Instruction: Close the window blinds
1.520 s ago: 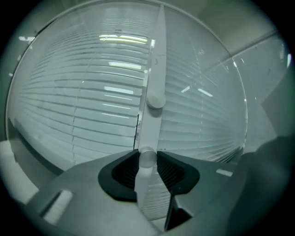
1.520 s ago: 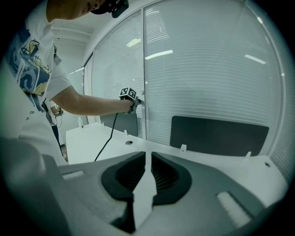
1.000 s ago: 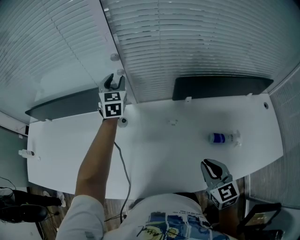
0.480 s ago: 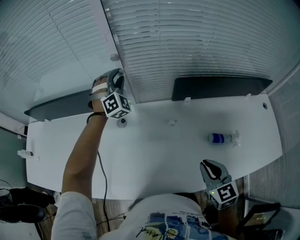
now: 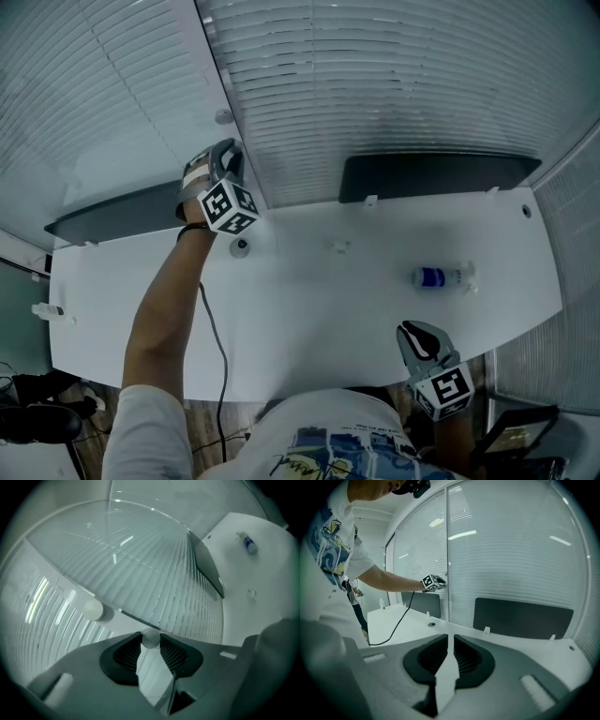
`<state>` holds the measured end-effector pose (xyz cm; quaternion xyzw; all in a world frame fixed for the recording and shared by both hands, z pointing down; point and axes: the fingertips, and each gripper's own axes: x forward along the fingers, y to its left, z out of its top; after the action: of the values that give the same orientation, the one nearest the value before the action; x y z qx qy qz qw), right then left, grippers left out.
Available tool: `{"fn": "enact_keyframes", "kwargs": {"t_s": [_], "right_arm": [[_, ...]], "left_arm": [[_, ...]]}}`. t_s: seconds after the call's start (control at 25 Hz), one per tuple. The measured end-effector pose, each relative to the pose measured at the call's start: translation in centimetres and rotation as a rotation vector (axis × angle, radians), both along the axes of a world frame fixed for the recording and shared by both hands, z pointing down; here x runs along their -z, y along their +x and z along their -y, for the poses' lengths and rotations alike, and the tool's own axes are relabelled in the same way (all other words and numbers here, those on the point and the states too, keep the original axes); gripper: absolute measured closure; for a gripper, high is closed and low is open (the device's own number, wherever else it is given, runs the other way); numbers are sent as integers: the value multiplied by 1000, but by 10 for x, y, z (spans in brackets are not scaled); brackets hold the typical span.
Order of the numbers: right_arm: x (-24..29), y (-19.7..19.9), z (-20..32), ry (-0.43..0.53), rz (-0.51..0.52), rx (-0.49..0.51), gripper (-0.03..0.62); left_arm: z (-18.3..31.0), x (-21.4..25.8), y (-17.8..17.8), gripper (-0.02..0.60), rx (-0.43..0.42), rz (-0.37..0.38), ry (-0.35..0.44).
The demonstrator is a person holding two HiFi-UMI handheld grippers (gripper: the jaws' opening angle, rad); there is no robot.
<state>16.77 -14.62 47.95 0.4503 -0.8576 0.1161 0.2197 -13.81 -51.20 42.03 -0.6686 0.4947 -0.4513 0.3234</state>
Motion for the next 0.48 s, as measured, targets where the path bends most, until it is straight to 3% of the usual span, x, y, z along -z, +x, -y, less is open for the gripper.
{"fn": "enact_keyframes", "kwargs": {"t_s": [0.32,0.48], "right_arm": [[1,-1,1,9,-1,5,565],[0,-1,1,2,0,3,565]], "left_arm": [[-2,7,-5,449,150,-535,-47],[-1,11,-11,449,215,-875,-75]]}}
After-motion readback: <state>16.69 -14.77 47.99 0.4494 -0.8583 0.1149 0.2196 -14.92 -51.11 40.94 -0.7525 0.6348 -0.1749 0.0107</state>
